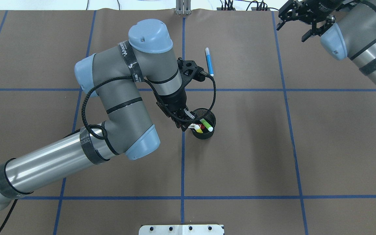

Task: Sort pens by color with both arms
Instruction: 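Lift the red-capped white marker out of the cup with the left gripper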

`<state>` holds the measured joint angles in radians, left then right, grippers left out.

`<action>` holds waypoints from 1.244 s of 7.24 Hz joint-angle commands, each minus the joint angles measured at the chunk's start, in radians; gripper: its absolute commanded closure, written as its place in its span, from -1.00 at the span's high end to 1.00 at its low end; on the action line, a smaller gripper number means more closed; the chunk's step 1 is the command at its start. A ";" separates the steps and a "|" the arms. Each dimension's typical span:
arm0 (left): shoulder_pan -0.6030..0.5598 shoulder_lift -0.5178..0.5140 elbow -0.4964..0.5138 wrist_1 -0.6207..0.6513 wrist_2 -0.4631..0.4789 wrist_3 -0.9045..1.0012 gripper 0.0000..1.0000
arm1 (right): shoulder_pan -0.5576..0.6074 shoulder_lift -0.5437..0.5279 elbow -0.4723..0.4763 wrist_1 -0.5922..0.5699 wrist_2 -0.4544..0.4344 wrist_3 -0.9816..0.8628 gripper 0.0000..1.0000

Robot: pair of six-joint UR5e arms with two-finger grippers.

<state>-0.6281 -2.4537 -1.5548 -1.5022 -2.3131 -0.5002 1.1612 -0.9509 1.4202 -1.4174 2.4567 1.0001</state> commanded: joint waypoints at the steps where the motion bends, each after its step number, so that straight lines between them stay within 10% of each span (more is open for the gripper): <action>1: -0.018 0.005 -0.052 0.051 -0.002 0.003 -1.00 | 0.000 0.004 0.000 0.000 -0.001 0.000 0.99; 9: -0.123 0.036 -0.148 -0.037 0.108 -0.006 -1.00 | -0.002 0.007 0.016 0.000 0.001 0.002 0.99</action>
<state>-0.7400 -2.4144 -1.7143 -1.4745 -2.2825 -0.4987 1.1603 -0.9450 1.4346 -1.4174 2.4581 1.0017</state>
